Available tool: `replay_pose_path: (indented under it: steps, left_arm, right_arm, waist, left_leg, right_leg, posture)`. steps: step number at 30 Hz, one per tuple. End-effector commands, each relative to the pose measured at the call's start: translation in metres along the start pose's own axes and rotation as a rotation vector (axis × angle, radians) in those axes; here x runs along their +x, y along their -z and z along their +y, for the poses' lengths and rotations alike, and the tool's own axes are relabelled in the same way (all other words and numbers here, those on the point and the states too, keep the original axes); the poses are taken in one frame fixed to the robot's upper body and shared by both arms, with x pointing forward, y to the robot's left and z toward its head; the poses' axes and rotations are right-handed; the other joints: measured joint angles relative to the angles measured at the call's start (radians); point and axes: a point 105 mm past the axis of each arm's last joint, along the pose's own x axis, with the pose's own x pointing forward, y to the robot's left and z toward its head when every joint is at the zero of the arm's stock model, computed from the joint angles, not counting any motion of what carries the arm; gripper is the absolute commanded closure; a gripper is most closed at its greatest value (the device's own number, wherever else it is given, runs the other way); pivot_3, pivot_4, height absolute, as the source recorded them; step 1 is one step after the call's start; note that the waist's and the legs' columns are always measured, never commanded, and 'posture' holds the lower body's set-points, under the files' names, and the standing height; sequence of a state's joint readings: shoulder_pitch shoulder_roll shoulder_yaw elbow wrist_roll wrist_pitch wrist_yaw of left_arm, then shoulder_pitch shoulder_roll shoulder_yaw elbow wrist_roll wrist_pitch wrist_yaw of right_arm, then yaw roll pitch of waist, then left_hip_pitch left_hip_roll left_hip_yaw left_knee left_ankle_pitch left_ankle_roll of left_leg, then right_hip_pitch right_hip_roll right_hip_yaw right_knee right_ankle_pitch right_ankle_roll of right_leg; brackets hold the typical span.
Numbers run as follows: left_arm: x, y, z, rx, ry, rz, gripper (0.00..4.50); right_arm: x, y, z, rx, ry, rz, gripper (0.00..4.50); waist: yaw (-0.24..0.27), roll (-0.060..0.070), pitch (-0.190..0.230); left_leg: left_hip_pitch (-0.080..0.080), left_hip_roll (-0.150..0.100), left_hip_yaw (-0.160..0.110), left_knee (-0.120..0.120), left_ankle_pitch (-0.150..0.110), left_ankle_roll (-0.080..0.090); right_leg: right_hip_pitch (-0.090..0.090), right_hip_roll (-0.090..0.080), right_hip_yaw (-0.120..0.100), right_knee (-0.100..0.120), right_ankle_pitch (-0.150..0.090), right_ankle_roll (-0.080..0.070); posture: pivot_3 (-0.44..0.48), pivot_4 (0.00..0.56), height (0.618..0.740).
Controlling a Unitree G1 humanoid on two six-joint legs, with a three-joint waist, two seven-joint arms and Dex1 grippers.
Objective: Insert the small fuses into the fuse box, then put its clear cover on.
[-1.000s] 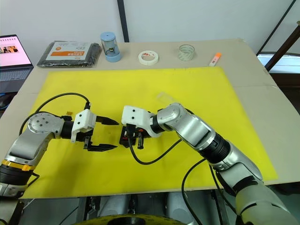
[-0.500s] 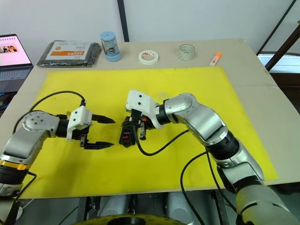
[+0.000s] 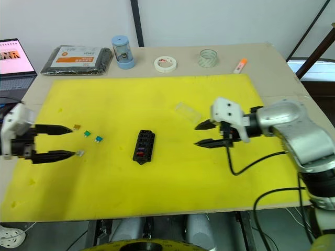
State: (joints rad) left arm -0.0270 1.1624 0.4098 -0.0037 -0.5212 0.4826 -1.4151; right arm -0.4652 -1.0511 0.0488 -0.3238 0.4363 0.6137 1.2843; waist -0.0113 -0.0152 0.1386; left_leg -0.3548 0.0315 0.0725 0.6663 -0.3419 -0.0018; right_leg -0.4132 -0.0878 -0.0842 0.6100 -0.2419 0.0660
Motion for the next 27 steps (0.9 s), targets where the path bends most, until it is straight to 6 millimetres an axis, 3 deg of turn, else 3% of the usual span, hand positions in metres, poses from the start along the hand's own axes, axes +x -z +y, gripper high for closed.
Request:
replay_pose_path:
  steps: [1, 4, 9, 15, 18, 23, 27]
  left_arm:
    - [-0.032, 0.008, 0.014, 0.006, -0.118, 0.036, 0.00]
    - [-0.053, 0.022, 0.021, -0.032, -0.194, 0.060, 0.00]
    - [-0.069, 0.032, 0.025, -0.061, -0.253, 0.066, 0.00]
    - [-0.062, 0.032, 0.026, -0.057, -0.239, 0.052, 0.00]
    - [-0.054, 0.032, 0.025, -0.063, -0.215, 0.038, 0.00]
    - [-0.034, 0.034, 0.028, -0.172, -0.153, -0.036, 0.00]
    - [-0.026, 0.044, 0.041, -0.384, -0.149, -0.135, 0.00]
  right_arm:
    - [-0.026, 0.007, -0.009, -0.023, 0.077, 0.035, 0.99]
    - [-0.044, 0.022, -0.015, 0.010, 0.134, 0.079, 0.02]
    - [-0.062, 0.036, -0.021, 0.038, 0.197, 0.117, 0.02]
    - [-0.052, 0.028, -0.021, 0.015, 0.184, 0.087, 0.02]
    - [-0.041, 0.014, -0.021, -0.017, 0.165, 0.036, 0.02]
    - [-0.005, -0.037, -0.022, -0.118, 0.092, -0.134, 0.02]
    - [0.025, -0.079, -0.017, -0.219, 0.021, -0.250, 0.02]
  waist:
    - [-0.001, 0.000, 0.000]
    - [-0.001, 0.000, 0.000]
    - [0.000, 0.000, 0.000]
    - [0.000, 0.000, 0.000]
    - [-0.002, 0.001, 0.001]
    - [-0.004, 0.001, 0.000]
    - [-0.002, 0.001, 0.000]
  left_leg:
    - [0.000, 0.000, 0.000, 0.000, 0.000, 0.000]
    - [-0.001, 0.000, 0.002, -0.001, 0.000, 0.000]
    - [-0.001, 0.001, 0.003, -0.001, 0.000, 0.000]
    - [-0.001, 0.000, 0.003, 0.000, 0.000, 0.000]
    - [-0.001, 0.000, 0.003, 0.000, 0.000, 0.000]
    - [-0.001, 0.001, 0.004, -0.001, 0.000, -0.001]
    - [-0.002, 0.000, 0.005, 0.000, 0.002, -0.004]
  right_leg:
    - [0.000, 0.000, 0.000, 0.000, 0.000, 0.000]
    - [-0.002, 0.000, 0.000, 0.000, 0.000, 0.000]
    - [-0.002, 0.000, 0.001, 0.001, 0.000, 0.000]
    - [-0.003, -0.001, 0.001, 0.001, 0.000, 0.000]
    - [-0.003, -0.001, 0.001, 0.002, 0.000, 0.000]
    - [-0.004, 0.000, 0.001, 0.003, 0.000, 0.000]
    - [-0.005, 0.000, 0.001, 0.004, 0.000, 0.000]
  posture:
    - [0.000, 0.150, 0.740]
    - [0.000, 0.150, 0.740]
    - [0.000, 0.150, 0.740]
    - [0.000, 0.150, 0.740]
    - [0.000, 0.150, 0.740]
    - [0.000, 0.150, 0.740]
    - [0.000, 0.150, 0.740]
